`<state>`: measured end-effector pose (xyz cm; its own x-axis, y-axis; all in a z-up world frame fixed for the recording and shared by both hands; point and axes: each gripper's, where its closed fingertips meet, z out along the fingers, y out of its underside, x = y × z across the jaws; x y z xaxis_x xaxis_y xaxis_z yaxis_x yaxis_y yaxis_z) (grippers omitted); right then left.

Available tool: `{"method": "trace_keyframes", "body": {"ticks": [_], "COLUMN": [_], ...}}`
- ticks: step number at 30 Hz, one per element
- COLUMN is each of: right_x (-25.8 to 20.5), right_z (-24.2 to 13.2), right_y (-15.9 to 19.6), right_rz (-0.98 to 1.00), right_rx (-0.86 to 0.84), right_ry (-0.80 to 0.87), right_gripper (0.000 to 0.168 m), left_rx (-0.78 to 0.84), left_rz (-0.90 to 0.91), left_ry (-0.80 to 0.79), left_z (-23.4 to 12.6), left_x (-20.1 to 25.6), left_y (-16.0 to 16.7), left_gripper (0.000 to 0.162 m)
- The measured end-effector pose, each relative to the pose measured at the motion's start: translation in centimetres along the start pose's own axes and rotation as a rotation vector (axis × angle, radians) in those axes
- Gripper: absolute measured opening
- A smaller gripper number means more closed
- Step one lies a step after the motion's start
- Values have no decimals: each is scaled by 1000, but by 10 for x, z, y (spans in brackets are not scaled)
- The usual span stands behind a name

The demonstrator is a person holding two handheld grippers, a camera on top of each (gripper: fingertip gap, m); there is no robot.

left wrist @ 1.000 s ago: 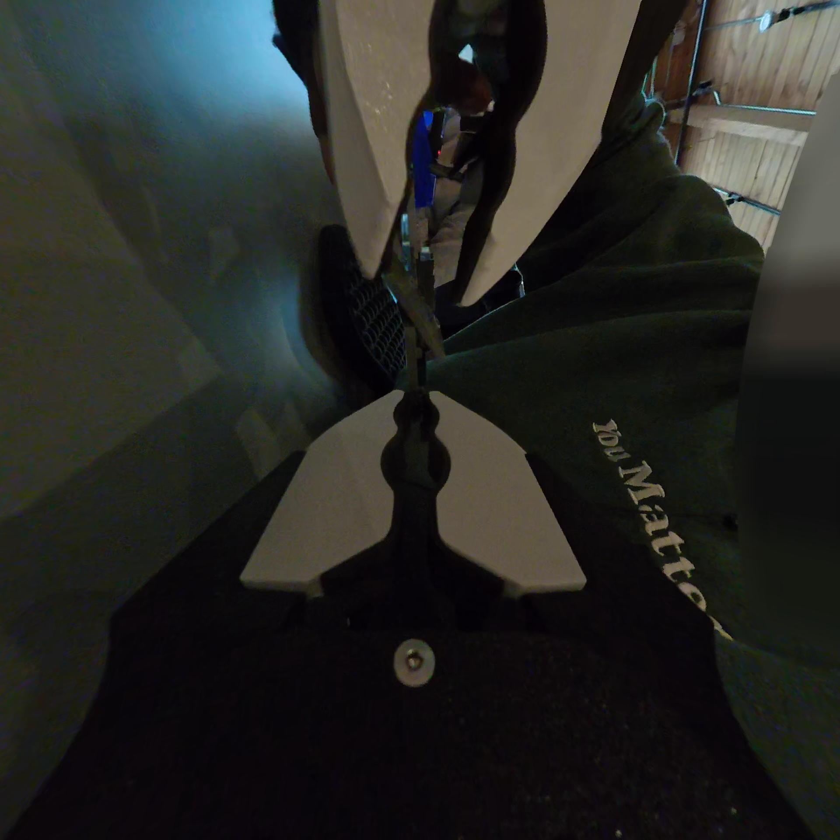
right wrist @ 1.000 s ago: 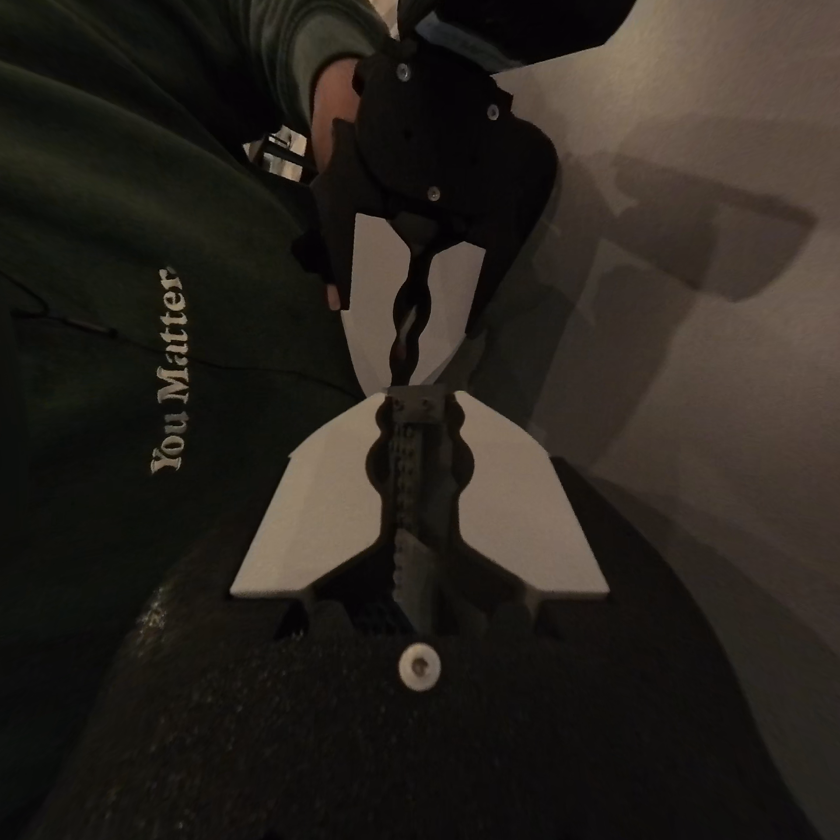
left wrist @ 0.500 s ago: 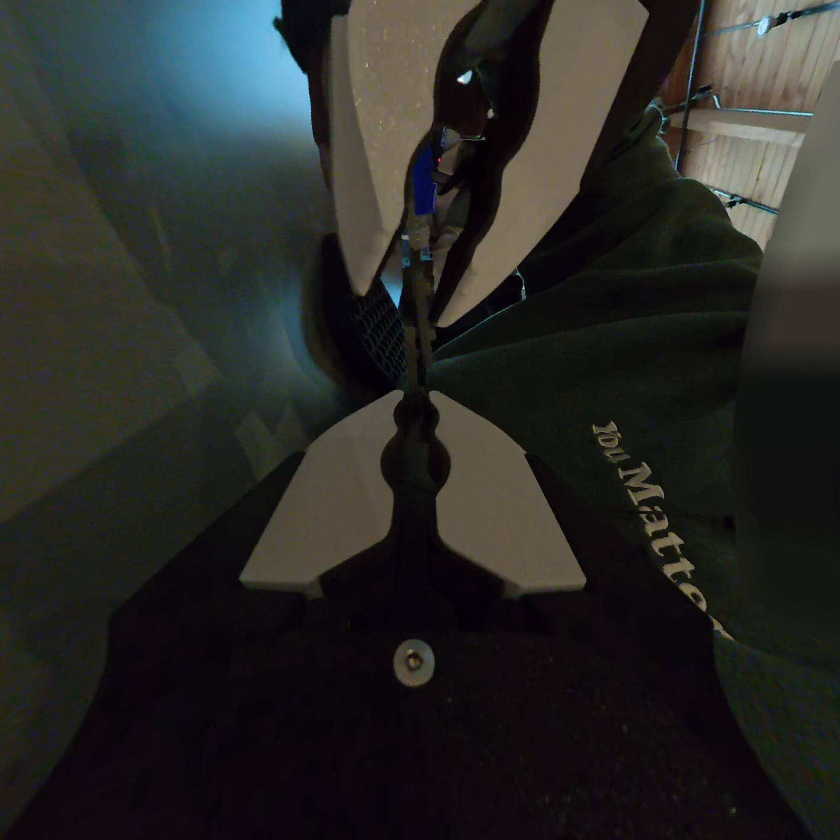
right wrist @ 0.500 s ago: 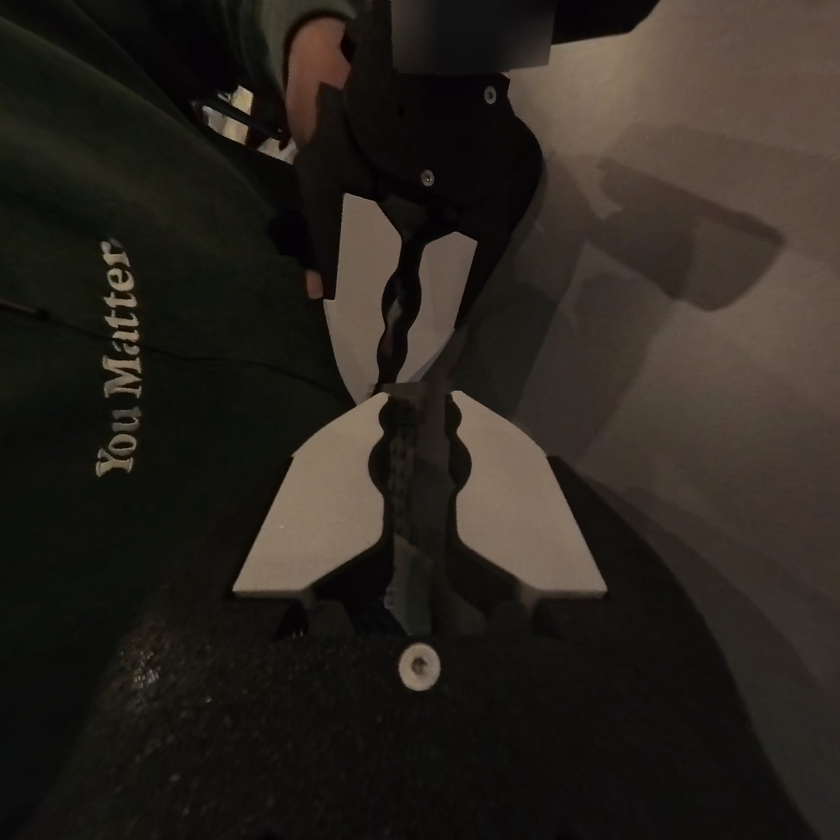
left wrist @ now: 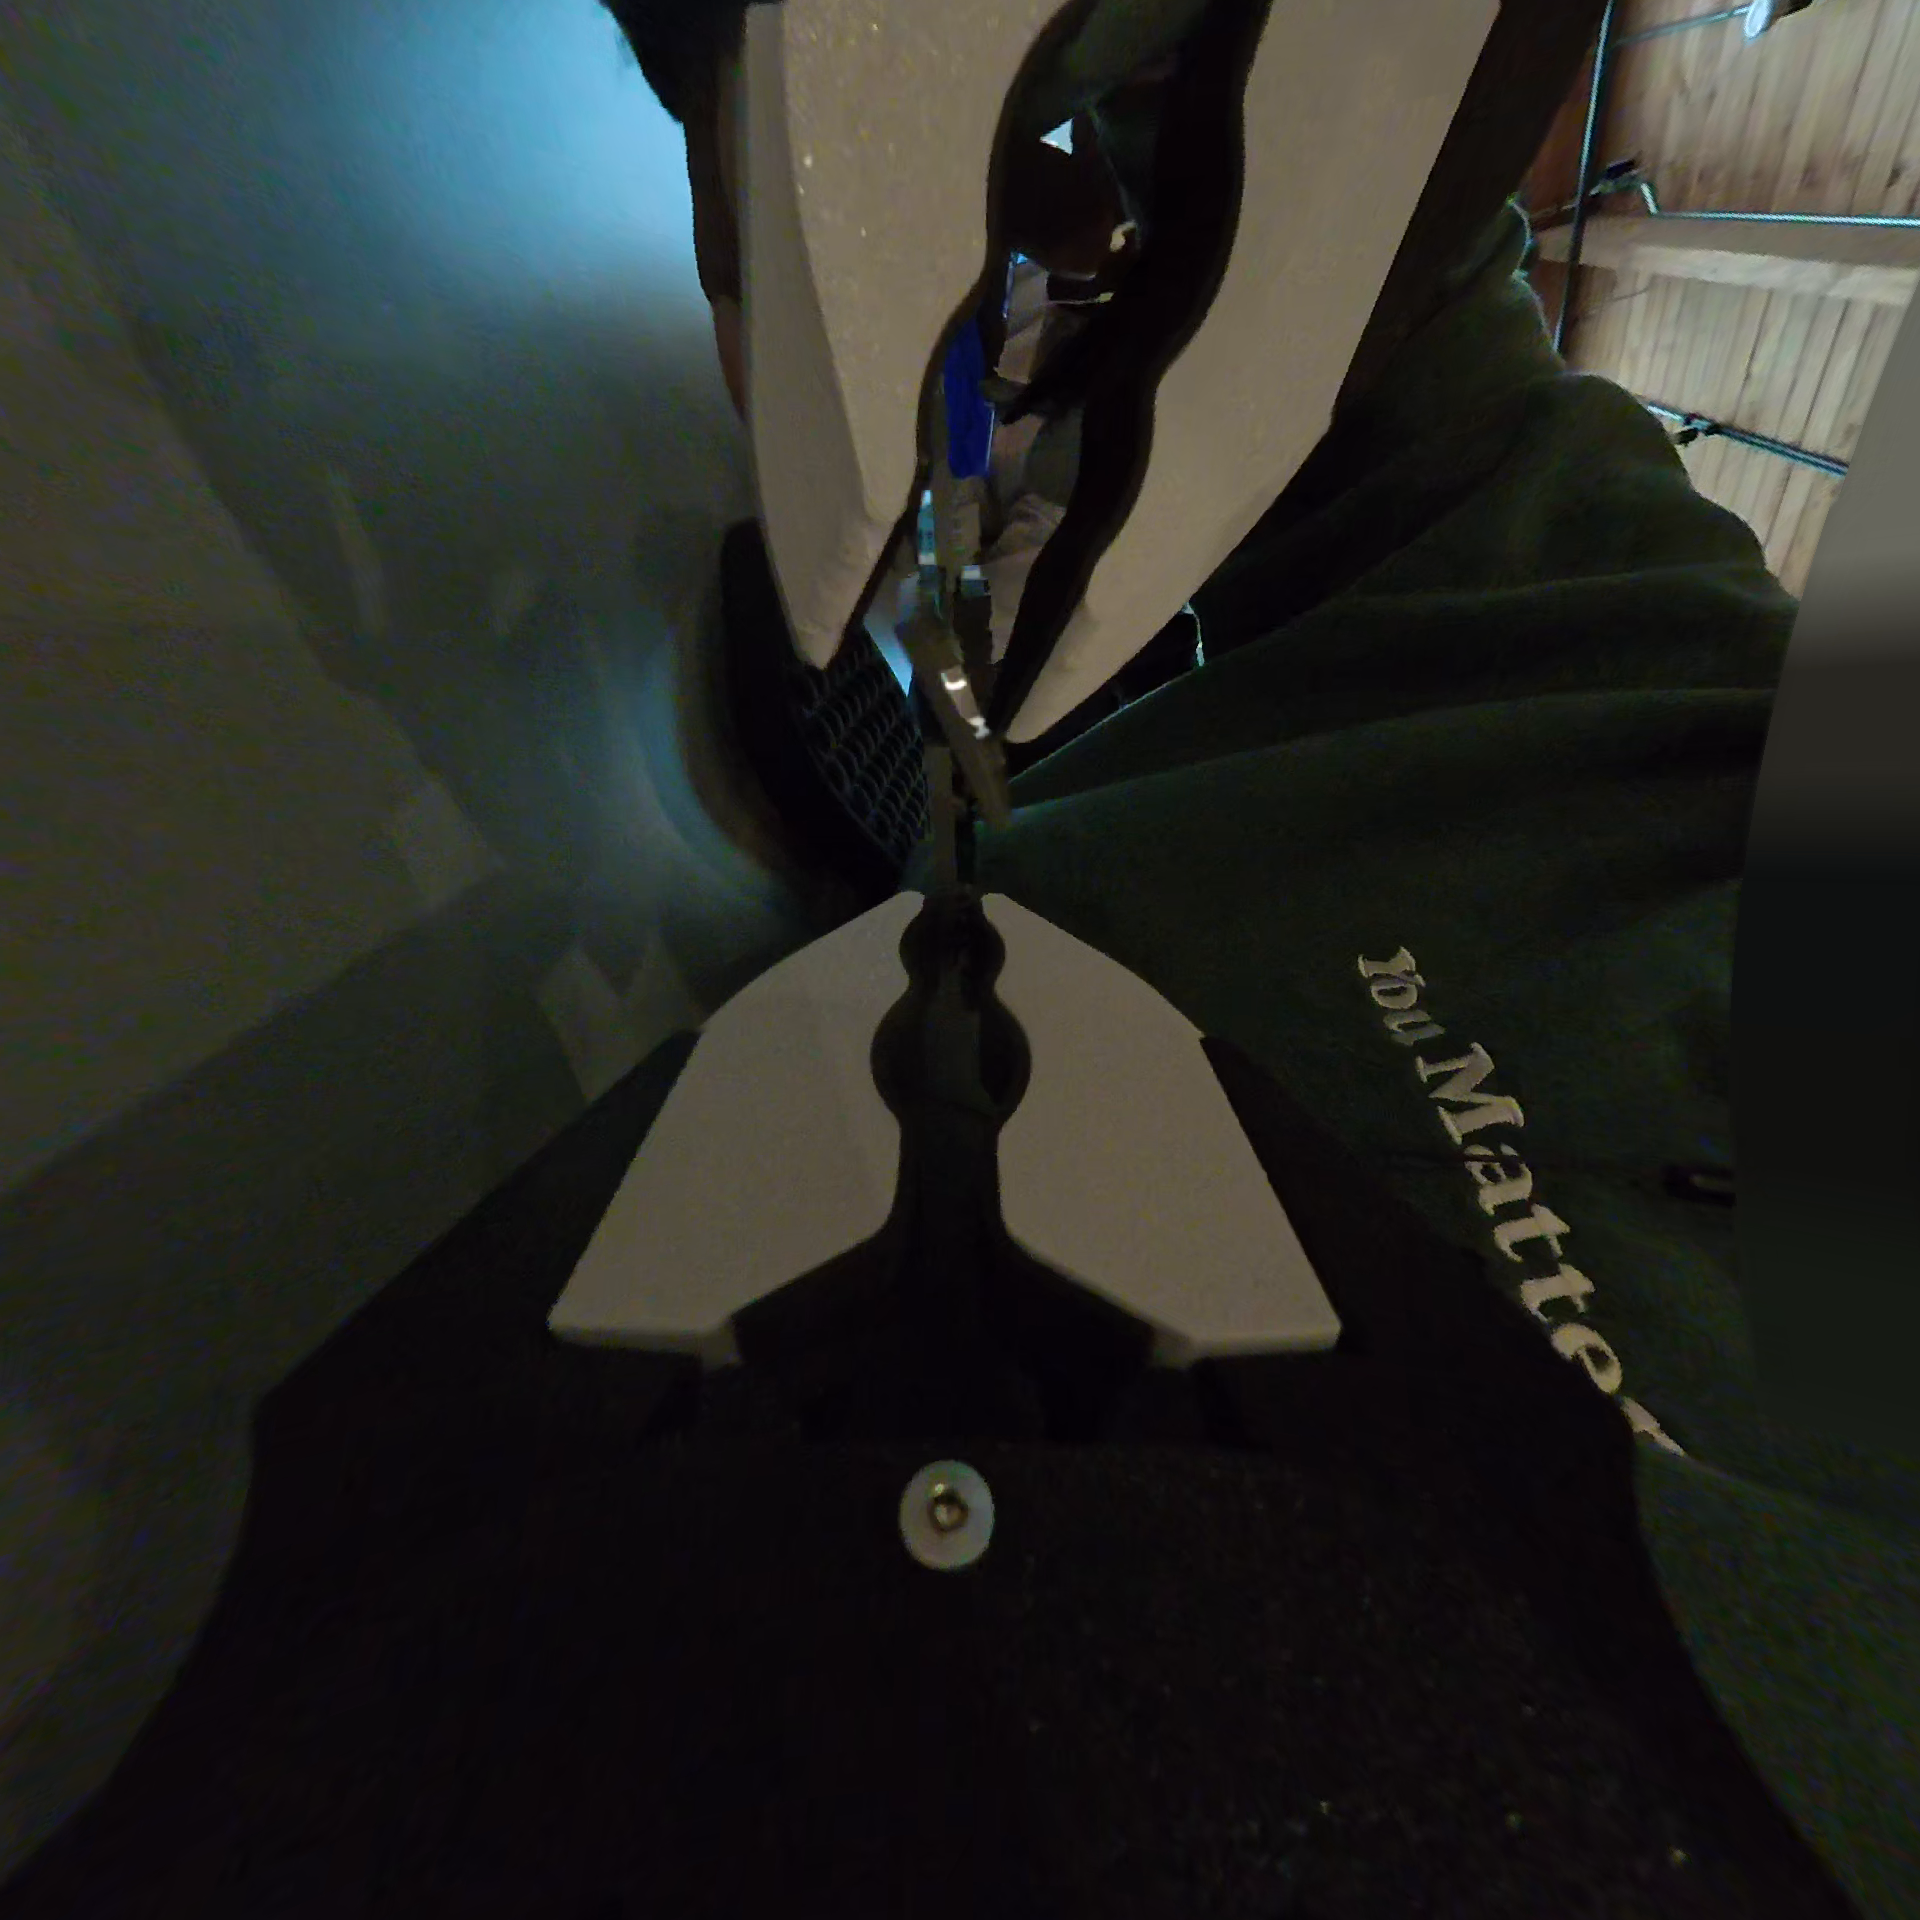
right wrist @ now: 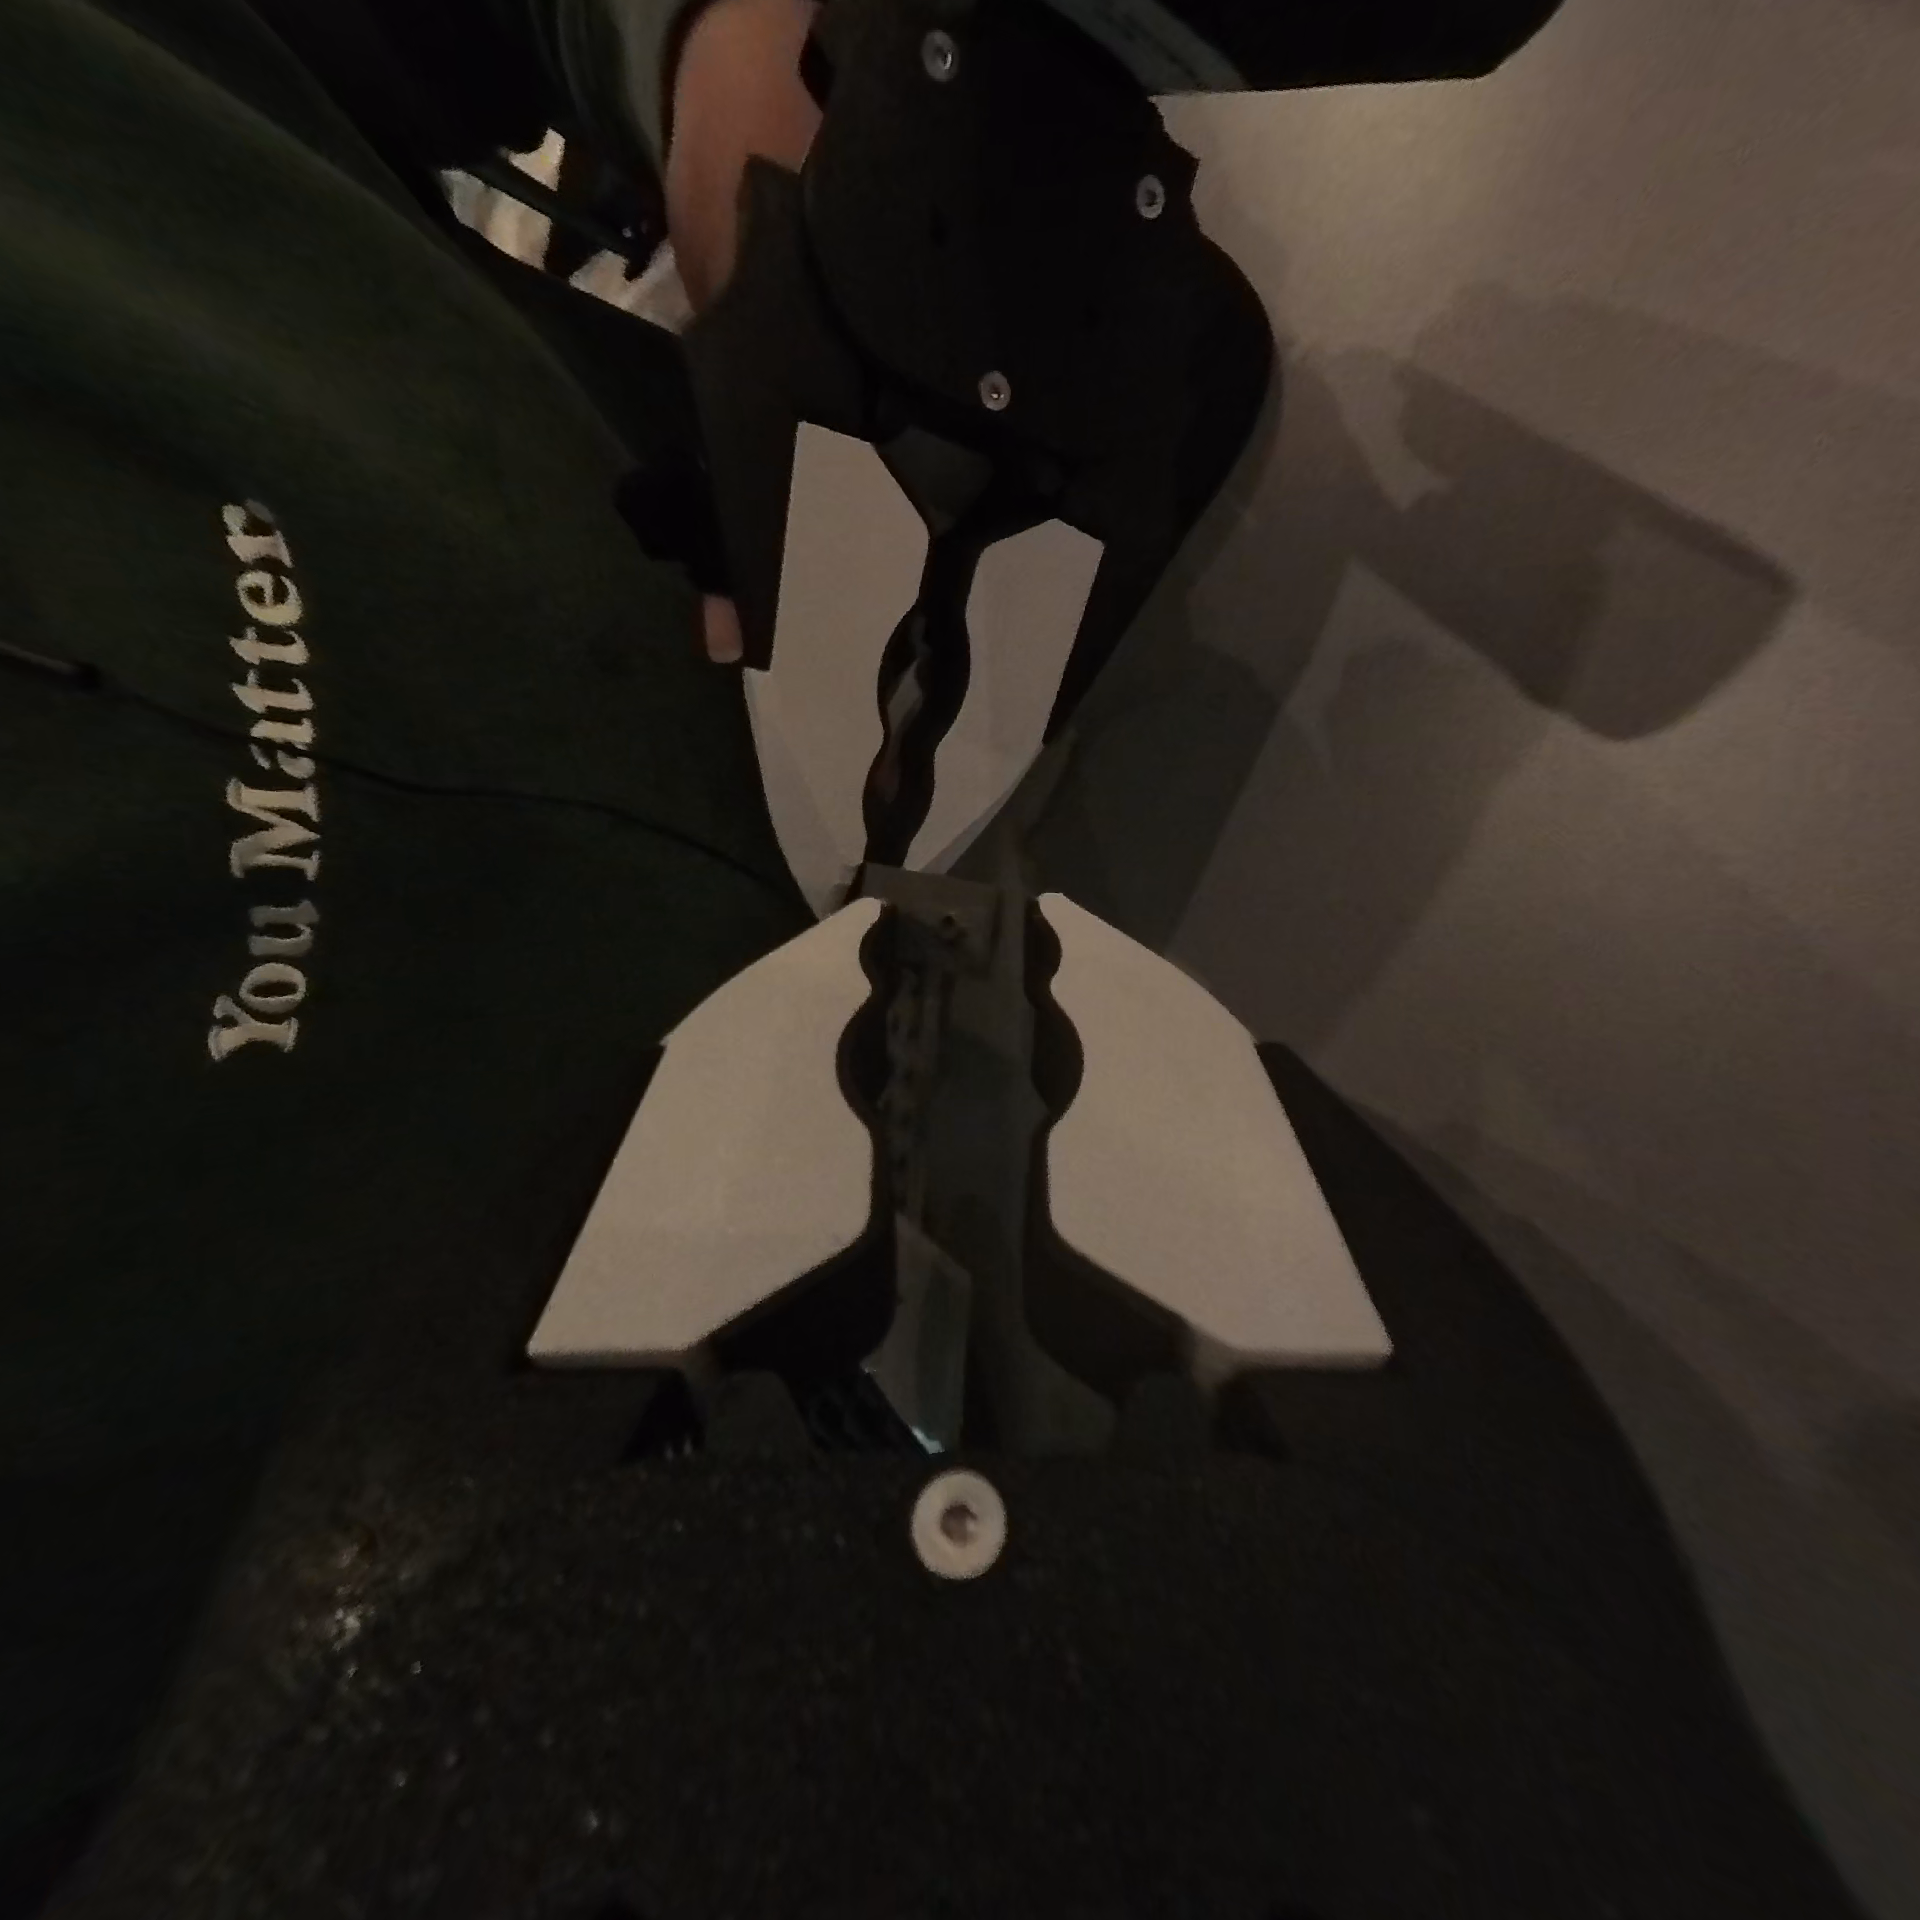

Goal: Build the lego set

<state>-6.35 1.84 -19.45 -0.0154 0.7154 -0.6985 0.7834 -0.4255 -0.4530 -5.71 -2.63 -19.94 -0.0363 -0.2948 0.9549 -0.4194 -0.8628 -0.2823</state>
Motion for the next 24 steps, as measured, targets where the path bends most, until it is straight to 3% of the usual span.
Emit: {"method": "trace_keyframes", "body": {"ticks": [24], "right_x": [-17], "right_z": [14], "right_y": [14], "right_rz": [-26], "right_rx": [-174], "right_ry": [-79], "right_gripper": [20], "left_rx": [-137], "left_rz": [96], "left_ry": [-79], "left_z": [4], "left_x": [2], "left_y": [17], "left_gripper": [5]}}
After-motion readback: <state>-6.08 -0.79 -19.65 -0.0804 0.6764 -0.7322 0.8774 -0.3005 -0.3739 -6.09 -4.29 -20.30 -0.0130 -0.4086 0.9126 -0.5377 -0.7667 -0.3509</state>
